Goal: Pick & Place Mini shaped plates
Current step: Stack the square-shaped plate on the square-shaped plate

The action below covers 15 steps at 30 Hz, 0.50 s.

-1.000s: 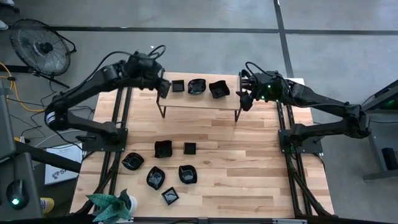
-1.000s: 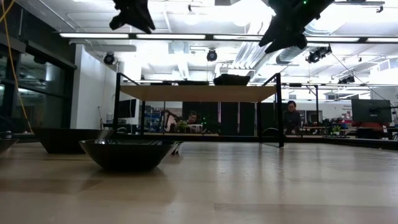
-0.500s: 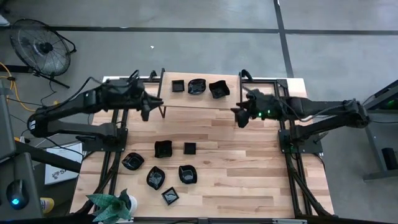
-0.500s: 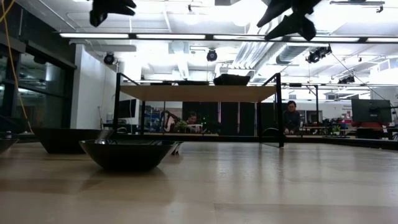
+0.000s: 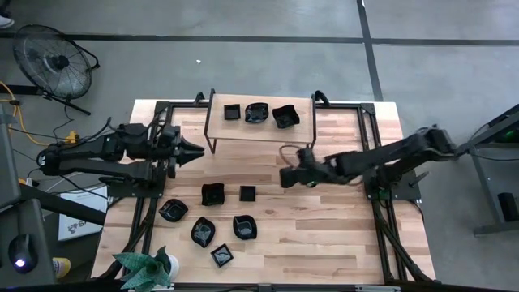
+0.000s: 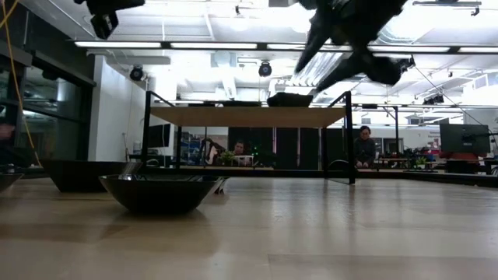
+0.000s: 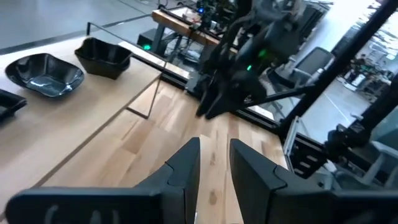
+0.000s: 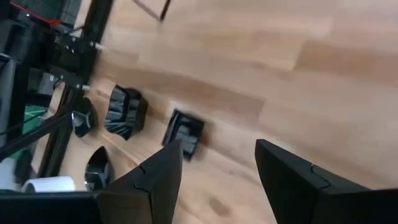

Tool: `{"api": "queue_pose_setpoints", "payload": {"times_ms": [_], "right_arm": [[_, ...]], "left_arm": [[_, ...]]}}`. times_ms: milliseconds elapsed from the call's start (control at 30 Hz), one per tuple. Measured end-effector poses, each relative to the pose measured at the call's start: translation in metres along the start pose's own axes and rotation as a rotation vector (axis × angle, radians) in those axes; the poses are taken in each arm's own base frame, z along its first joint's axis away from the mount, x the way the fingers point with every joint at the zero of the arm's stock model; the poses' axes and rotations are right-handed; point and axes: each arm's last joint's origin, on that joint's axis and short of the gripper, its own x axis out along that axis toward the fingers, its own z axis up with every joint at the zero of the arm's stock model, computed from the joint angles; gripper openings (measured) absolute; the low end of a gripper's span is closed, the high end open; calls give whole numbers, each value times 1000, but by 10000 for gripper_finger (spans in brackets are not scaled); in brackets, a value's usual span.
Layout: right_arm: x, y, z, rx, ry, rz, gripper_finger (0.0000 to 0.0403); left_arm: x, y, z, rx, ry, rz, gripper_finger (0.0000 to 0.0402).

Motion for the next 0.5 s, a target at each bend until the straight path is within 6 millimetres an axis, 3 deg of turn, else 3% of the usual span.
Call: {"api": "queue_pose_setpoints", "payload": {"times_ms": [267, 500], "right_arm": [[73, -1, -31, 69, 97, 20, 197], [107, -6, -47, 135, 176, 49, 197]], "left_arm": [[-12, 0, -3, 5, -18, -30, 85], [-12, 0, -3, 17, -17, -32, 85]]}}
